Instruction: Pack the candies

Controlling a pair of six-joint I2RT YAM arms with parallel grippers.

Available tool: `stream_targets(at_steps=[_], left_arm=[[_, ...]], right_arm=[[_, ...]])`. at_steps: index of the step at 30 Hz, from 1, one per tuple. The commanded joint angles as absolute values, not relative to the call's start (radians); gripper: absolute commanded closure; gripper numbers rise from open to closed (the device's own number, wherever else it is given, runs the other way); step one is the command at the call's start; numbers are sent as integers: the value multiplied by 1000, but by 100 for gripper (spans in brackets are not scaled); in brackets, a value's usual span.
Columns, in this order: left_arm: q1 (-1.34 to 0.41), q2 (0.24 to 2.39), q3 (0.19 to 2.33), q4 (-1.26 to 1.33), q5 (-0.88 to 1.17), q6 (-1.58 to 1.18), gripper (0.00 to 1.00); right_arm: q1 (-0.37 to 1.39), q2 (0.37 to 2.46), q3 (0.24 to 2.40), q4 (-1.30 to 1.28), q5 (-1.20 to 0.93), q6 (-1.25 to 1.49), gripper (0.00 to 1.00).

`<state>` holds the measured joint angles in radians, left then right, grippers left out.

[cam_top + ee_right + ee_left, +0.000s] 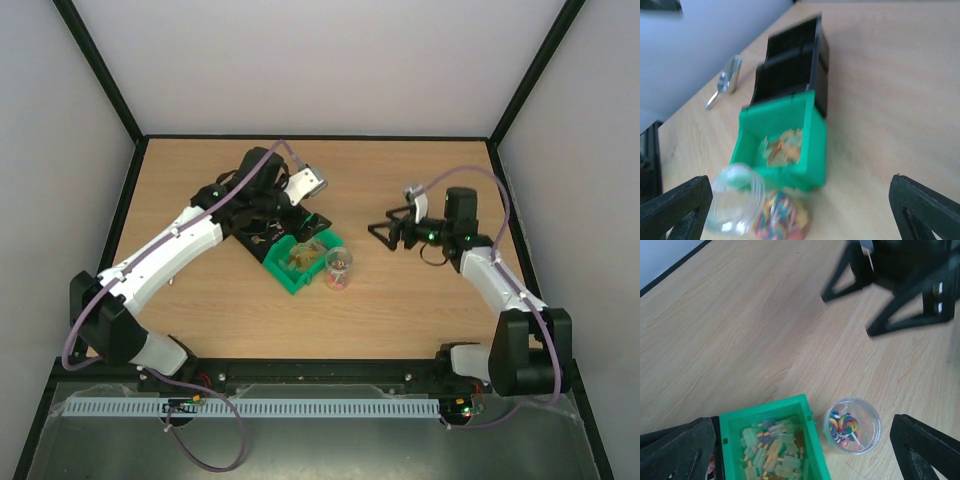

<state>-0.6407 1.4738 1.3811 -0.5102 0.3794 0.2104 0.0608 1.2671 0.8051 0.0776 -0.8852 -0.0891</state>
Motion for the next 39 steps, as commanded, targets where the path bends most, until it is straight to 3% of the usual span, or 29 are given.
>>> stream_targets(at_steps=[1, 10, 16, 29, 39], left_arm=[[-580, 1442, 1389, -470, 467, 238, 1], [-493, 1473, 1394, -513, 553, 238, 1], [-460, 1458, 1386, -492, 590, 220, 1], [-445, 1454, 1365, -464, 648, 217, 1], [-445, 1457, 1369, -438, 668, 206, 1]], right_arm=[[91, 1229, 566, 277, -958, -75, 1], [277, 1278, 539, 235, -816, -224, 1], [296, 1270, 511, 324, -729, -64, 1], [350, 1247, 477, 299, -763, -11, 1], [448, 1282, 433, 401, -606, 14, 1]])
